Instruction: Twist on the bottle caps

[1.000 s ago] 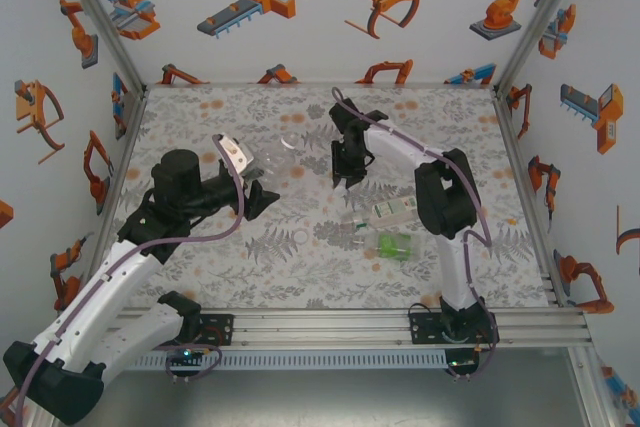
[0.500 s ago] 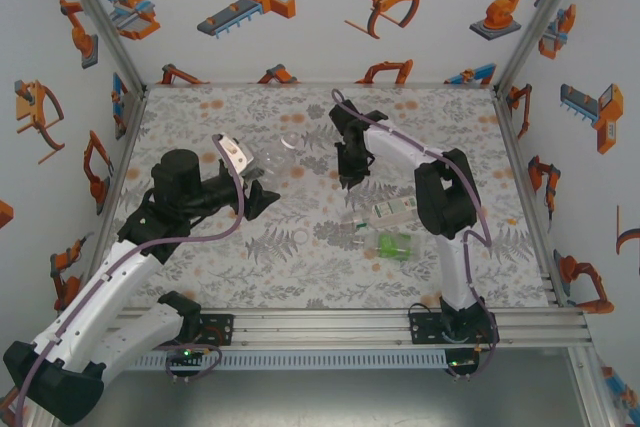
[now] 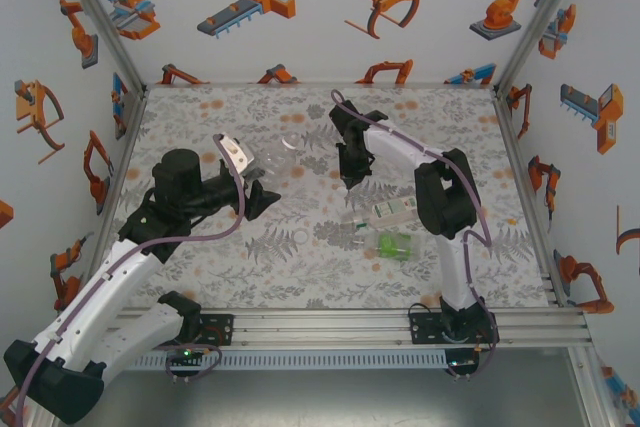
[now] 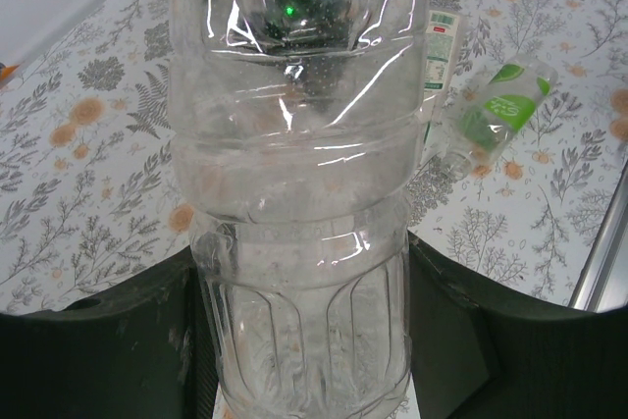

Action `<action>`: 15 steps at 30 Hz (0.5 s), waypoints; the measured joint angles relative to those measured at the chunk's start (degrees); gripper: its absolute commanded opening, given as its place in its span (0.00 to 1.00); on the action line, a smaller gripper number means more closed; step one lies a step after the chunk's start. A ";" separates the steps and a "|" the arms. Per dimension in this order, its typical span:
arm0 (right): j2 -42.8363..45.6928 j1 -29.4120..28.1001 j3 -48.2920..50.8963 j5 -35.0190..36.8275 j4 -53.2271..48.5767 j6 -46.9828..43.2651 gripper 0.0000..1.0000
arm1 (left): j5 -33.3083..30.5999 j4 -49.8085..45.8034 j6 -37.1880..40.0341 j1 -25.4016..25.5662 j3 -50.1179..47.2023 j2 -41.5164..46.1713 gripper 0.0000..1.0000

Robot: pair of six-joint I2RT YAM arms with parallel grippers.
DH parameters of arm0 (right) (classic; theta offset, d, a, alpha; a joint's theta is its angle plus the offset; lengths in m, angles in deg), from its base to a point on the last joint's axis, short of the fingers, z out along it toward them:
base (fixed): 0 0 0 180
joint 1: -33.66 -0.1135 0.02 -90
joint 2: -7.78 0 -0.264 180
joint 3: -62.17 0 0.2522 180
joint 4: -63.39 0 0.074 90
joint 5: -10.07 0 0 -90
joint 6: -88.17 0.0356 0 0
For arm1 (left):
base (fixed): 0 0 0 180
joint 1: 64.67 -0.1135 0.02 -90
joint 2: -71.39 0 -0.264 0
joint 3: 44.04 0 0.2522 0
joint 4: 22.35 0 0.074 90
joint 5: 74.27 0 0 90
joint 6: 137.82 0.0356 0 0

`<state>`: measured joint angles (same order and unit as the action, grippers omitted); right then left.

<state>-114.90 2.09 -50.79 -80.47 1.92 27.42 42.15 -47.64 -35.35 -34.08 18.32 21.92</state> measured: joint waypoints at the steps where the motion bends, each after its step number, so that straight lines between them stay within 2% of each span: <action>1: 0.00 0.00 0.00 0.00 0.00 -0.02 0.05 | 0.00 0.00 0.00 0.00 0.00 0.00 0.00; 15: -1.29 0.00 1.86 -0.07 1.38 -0.02 0.00 | 0.04 0.00 0.00 0.00 0.00 -0.20 0.00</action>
<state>-116.19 2.09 -48.93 -80.53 3.30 27.40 42.19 -47.64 -35.35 -34.08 18.32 21.72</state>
